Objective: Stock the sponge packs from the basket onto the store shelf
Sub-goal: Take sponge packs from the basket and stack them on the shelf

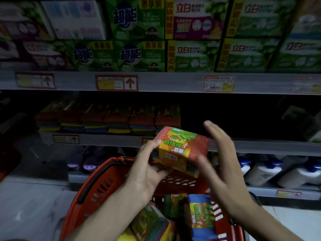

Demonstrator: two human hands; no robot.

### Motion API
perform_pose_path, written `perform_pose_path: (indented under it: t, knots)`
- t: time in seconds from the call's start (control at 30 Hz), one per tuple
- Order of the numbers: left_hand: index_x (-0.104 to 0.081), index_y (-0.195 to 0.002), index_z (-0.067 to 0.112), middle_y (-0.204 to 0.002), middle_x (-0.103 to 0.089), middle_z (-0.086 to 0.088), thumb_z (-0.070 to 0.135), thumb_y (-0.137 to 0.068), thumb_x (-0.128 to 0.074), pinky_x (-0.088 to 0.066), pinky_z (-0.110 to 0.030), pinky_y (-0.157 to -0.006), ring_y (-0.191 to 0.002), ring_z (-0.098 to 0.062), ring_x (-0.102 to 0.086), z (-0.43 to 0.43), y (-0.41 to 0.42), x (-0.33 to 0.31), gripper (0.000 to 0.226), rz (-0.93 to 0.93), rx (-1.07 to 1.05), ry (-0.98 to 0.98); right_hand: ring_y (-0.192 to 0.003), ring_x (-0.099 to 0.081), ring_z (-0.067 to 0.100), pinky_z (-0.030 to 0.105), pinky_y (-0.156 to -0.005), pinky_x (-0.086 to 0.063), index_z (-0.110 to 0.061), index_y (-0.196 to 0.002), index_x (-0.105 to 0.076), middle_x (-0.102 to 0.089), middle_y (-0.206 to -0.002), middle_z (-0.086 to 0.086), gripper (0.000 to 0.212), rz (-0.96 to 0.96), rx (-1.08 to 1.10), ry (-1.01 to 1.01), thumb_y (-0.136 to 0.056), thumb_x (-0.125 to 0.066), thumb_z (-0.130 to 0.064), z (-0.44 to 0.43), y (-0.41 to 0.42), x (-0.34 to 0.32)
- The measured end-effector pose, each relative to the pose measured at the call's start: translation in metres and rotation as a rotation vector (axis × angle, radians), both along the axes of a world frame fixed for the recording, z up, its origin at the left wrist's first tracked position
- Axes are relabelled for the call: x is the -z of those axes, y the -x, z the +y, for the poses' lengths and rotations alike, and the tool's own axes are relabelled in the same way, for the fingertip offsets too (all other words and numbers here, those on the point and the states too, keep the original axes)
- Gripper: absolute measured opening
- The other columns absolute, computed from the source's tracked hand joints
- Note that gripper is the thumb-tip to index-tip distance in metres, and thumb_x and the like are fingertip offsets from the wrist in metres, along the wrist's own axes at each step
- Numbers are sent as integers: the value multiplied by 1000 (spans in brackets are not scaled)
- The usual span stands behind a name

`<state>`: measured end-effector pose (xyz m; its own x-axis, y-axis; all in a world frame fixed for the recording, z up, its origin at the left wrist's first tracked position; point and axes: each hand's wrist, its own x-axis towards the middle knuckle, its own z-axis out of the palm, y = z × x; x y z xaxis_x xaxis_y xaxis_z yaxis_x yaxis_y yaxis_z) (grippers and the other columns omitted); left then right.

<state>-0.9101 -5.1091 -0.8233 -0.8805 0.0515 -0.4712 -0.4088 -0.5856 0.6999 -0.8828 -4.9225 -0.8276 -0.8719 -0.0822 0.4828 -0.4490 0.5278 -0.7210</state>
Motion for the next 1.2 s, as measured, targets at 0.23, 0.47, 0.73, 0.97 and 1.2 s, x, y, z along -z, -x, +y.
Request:
perform_pose_path:
  t: [0.23,0.47,0.73,0.97,1.2]
  knots:
    - [-61,-137,17,-127,-70,-18,27,-68,-78,-55,-39,-92,-114,-30,-68,3,-9,11,71,268,240,87,-115,-70,38,50,-104,-50,-10,-131,-65,-72,-124,21,55,-886,-147,1008,-100,-49,-52,6,5,-4]
    - [-72,-122,4,-117,-74,-22,24,-75,-80,-63,-36,-85,-106,-33,-73,-10,-4,-3,52,202,373,196,-114,-70,41,48,-93,-60,-11,-128,-67,-71,-125,22,52,-862,-222,942,-88,-64,-44,21,0,-13]
    - [-73,-120,0,-119,-72,-25,24,-67,-82,-61,-40,-89,-109,-36,-72,-21,-9,-9,59,178,383,108,-108,-72,35,37,-85,-62,-10,-127,-69,-69,-126,24,76,-815,-375,863,-66,-90,-49,28,-3,-23]
    - [-73,-120,4,-120,-73,-21,30,-51,-94,-54,-49,-103,-113,-37,-70,-24,-17,-7,77,165,403,201,-101,-75,37,37,-77,-63,-10,-128,-65,-73,-120,21,50,-798,-261,852,-82,-71,-27,25,-6,-18]
    - [-80,-106,10,-113,-75,-21,28,-53,-88,-63,-37,-84,-104,-34,-74,-20,-24,-2,56,151,431,186,-101,-75,37,38,-74,-63,-12,-117,-68,-73,-119,21,81,-807,-288,891,-50,-100,-45,18,-8,-16]
